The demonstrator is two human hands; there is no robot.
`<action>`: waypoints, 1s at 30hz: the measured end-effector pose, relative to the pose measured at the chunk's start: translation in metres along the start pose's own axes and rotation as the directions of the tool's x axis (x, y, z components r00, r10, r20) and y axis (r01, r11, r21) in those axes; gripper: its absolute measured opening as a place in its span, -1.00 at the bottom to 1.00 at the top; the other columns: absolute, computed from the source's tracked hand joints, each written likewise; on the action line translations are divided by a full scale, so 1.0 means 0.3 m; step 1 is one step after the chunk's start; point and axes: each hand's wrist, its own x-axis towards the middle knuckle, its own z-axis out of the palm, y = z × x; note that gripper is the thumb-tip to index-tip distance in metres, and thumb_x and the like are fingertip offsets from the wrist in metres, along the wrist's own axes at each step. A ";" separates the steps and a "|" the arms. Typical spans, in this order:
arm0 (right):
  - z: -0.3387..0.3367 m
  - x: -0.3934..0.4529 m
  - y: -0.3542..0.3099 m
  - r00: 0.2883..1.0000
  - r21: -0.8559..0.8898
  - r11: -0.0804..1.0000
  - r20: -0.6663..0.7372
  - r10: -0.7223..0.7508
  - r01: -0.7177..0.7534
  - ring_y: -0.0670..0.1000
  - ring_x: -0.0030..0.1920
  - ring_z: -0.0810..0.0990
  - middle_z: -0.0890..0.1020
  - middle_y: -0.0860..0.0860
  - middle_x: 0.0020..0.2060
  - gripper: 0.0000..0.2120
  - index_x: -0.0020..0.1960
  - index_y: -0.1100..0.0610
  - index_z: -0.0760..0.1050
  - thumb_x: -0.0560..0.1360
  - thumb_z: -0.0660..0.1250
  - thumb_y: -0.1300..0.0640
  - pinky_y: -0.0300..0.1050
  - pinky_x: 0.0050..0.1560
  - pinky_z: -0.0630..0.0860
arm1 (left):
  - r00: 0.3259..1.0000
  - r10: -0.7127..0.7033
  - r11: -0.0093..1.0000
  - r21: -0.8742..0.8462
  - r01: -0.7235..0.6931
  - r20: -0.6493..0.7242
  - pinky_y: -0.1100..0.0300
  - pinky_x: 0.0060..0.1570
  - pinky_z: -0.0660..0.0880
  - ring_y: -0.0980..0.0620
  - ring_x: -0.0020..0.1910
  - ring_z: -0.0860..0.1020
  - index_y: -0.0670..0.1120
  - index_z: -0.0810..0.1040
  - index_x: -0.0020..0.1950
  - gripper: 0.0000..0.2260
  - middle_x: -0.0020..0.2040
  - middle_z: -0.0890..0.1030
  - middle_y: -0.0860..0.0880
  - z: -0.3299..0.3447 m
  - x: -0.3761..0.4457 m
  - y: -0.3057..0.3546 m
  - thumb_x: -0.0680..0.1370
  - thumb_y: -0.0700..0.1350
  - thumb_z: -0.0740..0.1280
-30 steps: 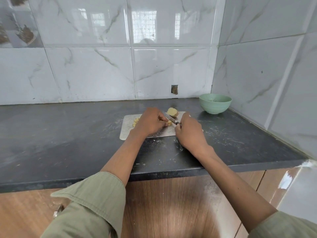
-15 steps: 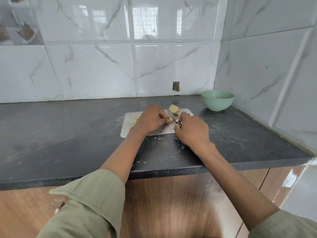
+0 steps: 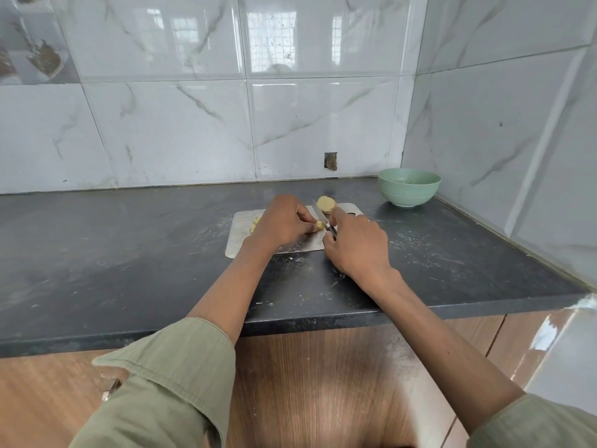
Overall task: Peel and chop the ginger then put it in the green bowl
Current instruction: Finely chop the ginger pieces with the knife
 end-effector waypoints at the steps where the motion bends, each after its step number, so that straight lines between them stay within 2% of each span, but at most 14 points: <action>1: 0.003 0.001 0.001 1.000 0.006 1.000 0.008 0.000 0.000 0.21 -0.01 0.55 0.62 0.12 0.02 -0.78 0.20 0.03 0.44 0.59 0.24 0.01 -0.02 -0.16 0.29 | 1.000 0.002 1.000 -0.004 -0.002 0.001 0.06 -0.15 0.64 0.08 -0.23 0.70 -0.02 0.80 -0.14 -0.94 -0.28 0.73 0.08 0.000 -0.001 0.001 0.43 -0.10 0.62; 8: -0.004 0.029 -0.010 0.996 0.027 1.000 0.085 -0.008 0.005 0.22 0.08 0.55 0.62 0.14 0.05 -0.80 0.17 0.07 0.49 0.56 0.27 0.06 -0.04 -0.13 0.29 | 1.000 0.002 1.000 0.007 -0.002 -0.013 0.18 -0.19 0.60 0.14 -0.26 0.68 -0.04 0.80 -0.13 -0.93 -0.28 0.73 0.08 0.007 0.001 0.002 0.43 -0.10 0.62; 15: -0.010 -0.016 -0.003 0.997 0.042 0.998 0.059 0.040 -0.043 0.22 0.05 0.55 0.59 0.12 0.08 -0.77 0.18 0.02 0.45 0.55 0.26 0.02 -0.03 -0.11 0.29 | 0.999 -0.020 1.000 -0.006 0.020 -0.029 0.25 -0.22 0.56 0.17 -0.28 0.67 -0.04 0.79 -0.15 -0.94 -0.30 0.72 0.10 0.006 -0.005 0.006 0.42 -0.11 0.62; 18: -0.017 -0.021 -0.003 0.996 0.070 0.996 0.063 0.056 -0.061 0.22 0.01 0.53 0.59 0.13 0.07 -0.78 0.19 0.05 0.43 0.57 0.24 0.03 -0.02 -0.11 0.30 | 0.999 -0.024 1.000 -0.008 0.023 -0.039 0.22 -0.19 0.60 0.17 -0.27 0.67 -0.05 0.79 -0.15 -0.93 -0.29 0.73 0.09 0.008 -0.007 0.010 0.42 -0.11 0.63; 22: -0.022 -0.026 -0.004 0.996 0.124 0.990 0.060 0.064 -0.071 0.16 -0.13 0.37 0.58 0.13 0.04 -0.80 0.17 0.04 0.42 0.57 0.23 0.04 -0.01 -0.13 0.29 | 0.998 -0.039 0.999 -0.019 0.039 -0.039 0.14 -0.12 0.65 0.15 -0.26 0.68 -0.05 0.79 -0.15 -0.93 -0.28 0.73 0.08 0.008 -0.007 0.010 0.42 -0.12 0.63; 30: -0.014 -0.027 -0.007 0.998 0.143 0.988 0.030 0.048 -0.052 0.15 -0.14 0.38 0.58 0.12 -0.02 -0.82 0.15 0.04 0.40 0.56 0.22 0.03 0.00 -0.16 0.30 | 0.998 -0.048 0.998 -0.028 0.047 -0.035 0.05 -0.09 0.66 0.12 -0.26 0.69 -0.04 0.79 -0.15 -0.94 -0.29 0.72 0.09 0.007 -0.010 0.012 0.42 -0.12 0.62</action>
